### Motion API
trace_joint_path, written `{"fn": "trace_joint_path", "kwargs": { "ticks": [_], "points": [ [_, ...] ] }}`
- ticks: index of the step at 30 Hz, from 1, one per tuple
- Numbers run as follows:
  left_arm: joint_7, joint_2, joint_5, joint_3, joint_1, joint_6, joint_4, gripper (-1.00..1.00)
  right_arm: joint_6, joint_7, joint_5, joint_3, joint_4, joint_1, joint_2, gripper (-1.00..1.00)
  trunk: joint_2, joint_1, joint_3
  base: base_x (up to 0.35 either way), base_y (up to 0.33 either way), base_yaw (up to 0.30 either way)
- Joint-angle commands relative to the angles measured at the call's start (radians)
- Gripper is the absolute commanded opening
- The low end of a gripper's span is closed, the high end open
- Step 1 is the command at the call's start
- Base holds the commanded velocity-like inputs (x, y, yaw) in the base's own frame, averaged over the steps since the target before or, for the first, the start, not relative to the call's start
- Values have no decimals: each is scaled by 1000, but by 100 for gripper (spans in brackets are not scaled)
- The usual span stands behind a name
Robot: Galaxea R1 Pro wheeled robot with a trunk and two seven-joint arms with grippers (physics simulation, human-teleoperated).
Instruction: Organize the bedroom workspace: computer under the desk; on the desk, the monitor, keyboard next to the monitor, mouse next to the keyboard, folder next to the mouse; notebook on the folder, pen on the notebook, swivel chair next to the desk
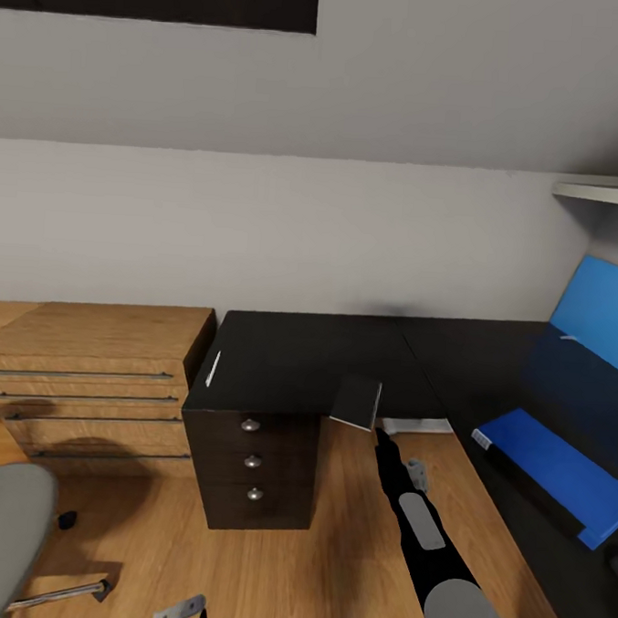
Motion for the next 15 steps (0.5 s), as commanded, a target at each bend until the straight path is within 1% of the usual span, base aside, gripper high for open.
{"fn": "trace_joint_path", "kwargs": {
  "ticks": [1,7,8,10,11,13,14,15],
  "points": [
    [7,1,4,-9,-1,-6,-2,100,1,6,-9,-4,1,-1,1,100,-8,4,-4,0,0,0],
    [8,8,3,-10,1,-13,-42,100,1,6,-1,-1,1,-1,1,100,-50,27,-23,0,0,0],
    [8,12,2,-10,5,-13,-52,100,0,6,0,1,1,-1,1,100,-57,31,-26,0,0,0],
    [9,27,2,-10,28,-13,-103,100,0,6,2,7,1,-1,1,100,-71,38,-32,0,0,0],
    [11,44,1,-10,50,-11,-157,100,1,6,2,11,1,-1,1,100,-78,42,-35,0,0,0],
    [20,70,2,-10,76,-5,-226,100,1,6,2,13,1,-1,1,100,-92,50,-42,0,0,0],
    [39,103,3,-12,107,10,-310,100,1,6,2,14,1,-1,1,100,-99,54,-45,0,0,0],
    [52,121,3,-13,124,22,-357,100,1,6,2,15,1,-1,1,100,-106,58,-48,0,0,0]
  ]
}}
